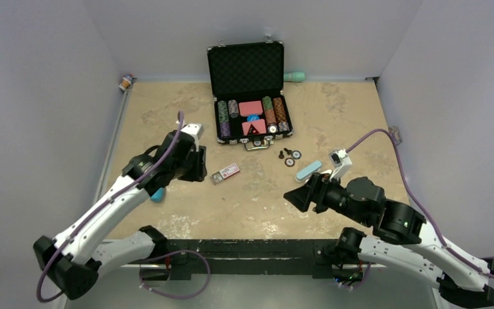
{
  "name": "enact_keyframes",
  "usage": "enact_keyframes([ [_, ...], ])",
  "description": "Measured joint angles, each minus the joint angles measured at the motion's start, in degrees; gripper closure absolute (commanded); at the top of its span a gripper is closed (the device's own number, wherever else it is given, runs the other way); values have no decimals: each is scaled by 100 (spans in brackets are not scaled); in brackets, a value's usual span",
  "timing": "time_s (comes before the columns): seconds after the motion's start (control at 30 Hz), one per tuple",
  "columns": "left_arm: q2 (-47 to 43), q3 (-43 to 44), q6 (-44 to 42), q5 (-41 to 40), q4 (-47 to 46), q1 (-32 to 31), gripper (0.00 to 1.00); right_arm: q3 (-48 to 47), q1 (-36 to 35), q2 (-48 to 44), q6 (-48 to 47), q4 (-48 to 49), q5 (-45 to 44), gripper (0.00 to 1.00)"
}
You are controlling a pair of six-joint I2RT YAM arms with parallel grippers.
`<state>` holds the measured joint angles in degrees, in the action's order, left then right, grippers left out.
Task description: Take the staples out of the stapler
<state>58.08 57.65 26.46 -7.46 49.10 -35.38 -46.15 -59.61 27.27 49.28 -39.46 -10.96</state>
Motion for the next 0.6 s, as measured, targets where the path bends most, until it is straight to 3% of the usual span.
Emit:
enact_keyframes([
  [0.2, -1305, -63, -2, -68, 584, 0, 51, 15, 0, 772, -17, 769, 203, 25],
  [0.4, -1969, -334, 55, -264, 964, 0, 48, -162, 0, 2446, -59, 1694, 328, 27],
  [0.53, -2326, -404, 55, -380, 992, 0, 48, -804, 31, 4079, -245, 2140, 476, 40],
  [0.6, -2487, -420, 55, -387, 990, 0, 48, -1178, 98, 4782, -369, 2277, 608, 52],
])
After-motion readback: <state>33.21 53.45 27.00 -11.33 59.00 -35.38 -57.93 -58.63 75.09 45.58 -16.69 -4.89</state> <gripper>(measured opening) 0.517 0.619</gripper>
